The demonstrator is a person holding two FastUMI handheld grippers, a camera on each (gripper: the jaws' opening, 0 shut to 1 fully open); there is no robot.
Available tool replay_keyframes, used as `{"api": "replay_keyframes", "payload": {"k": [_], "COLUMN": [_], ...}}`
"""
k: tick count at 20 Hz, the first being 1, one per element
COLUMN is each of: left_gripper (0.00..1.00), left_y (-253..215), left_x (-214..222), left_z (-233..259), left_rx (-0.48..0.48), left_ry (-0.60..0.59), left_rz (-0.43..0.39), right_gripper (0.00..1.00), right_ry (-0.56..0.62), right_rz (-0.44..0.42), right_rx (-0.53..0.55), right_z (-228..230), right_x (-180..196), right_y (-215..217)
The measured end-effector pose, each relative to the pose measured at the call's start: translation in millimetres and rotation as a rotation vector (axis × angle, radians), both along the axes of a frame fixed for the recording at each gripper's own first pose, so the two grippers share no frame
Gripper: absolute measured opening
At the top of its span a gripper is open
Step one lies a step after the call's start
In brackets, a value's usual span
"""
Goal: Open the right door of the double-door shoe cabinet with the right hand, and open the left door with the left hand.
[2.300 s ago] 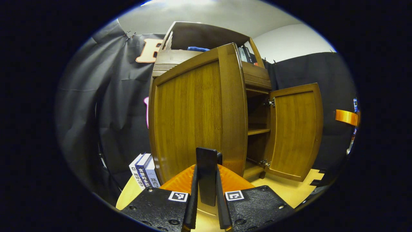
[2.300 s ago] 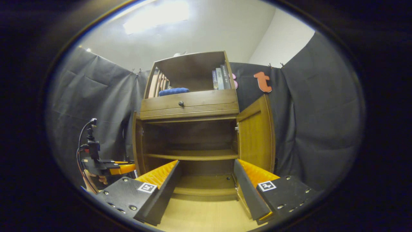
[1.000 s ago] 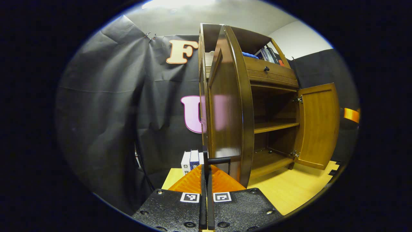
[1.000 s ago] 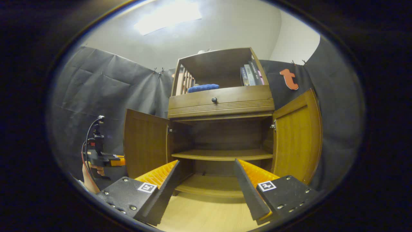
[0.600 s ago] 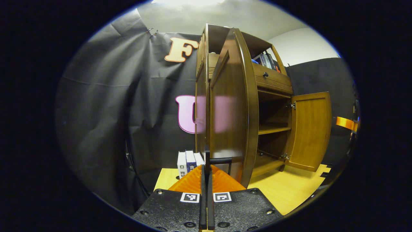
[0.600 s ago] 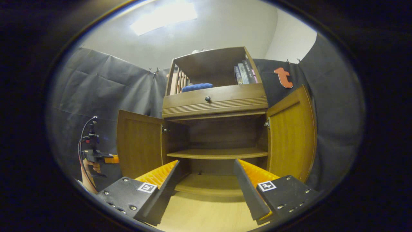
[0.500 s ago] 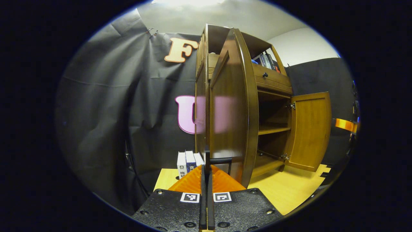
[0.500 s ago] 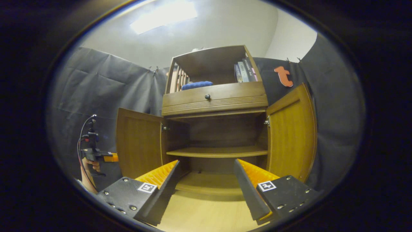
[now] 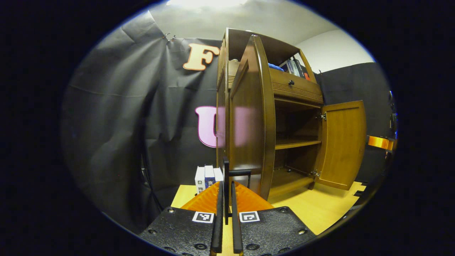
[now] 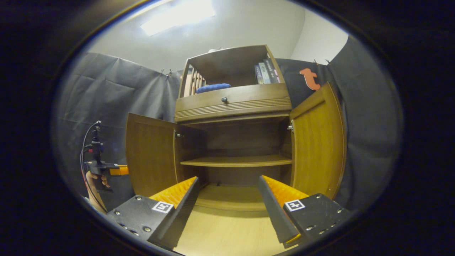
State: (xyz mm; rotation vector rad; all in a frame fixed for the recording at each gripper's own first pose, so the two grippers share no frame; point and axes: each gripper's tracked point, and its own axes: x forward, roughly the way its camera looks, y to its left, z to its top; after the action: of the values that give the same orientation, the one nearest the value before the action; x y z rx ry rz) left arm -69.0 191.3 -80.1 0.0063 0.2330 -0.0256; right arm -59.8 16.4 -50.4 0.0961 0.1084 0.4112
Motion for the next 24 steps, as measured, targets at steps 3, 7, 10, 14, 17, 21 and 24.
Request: {"api": "replay_keyframes", "payload": {"k": [3, 7, 10, 14, 17, 21, 24], "left_gripper": [0.23, 0.56, 0.74, 0.84, 0.87, 0.92, 0.92], "left_y": [2, -2, -8, -16, -37, -74, -98], "left_x": [-16, -34, -46, -64, -63, -53, -47], "left_z": [6, 36, 56, 86, 104, 105, 103], "left_rx": [0.025, 0.060, 0.055, 0.085, 0.045, 0.006, -0.010], "left_ry": [-0.002, -0.082, -0.118, -0.176, -0.211, -0.195, -0.193], "left_rz": [0.046, 0.096, 0.128, 0.171, 0.170, 0.115, 0.089], "right_gripper": [0.98, 0.98, 0.98, 0.96, 0.98, 0.98, 0.98], "right_ry": [0.010, 0.009, 0.006, -0.024, -0.045, -0.080, -0.093], "right_rz": [-0.016, -0.021, -0.028, -0.045, -0.064, -0.078, -0.096], "right_rx": [0.009, 0.024, 0.027, 0.035, 0.014, 0.038, 0.043], "right_z": [-3, -4, -2, 9, 16, 32, 40], "right_x": [2, -2, -4, -11, -14, -17, -15], "right_y": [-10, -19, -28, -40, -49, -56, -65]}}
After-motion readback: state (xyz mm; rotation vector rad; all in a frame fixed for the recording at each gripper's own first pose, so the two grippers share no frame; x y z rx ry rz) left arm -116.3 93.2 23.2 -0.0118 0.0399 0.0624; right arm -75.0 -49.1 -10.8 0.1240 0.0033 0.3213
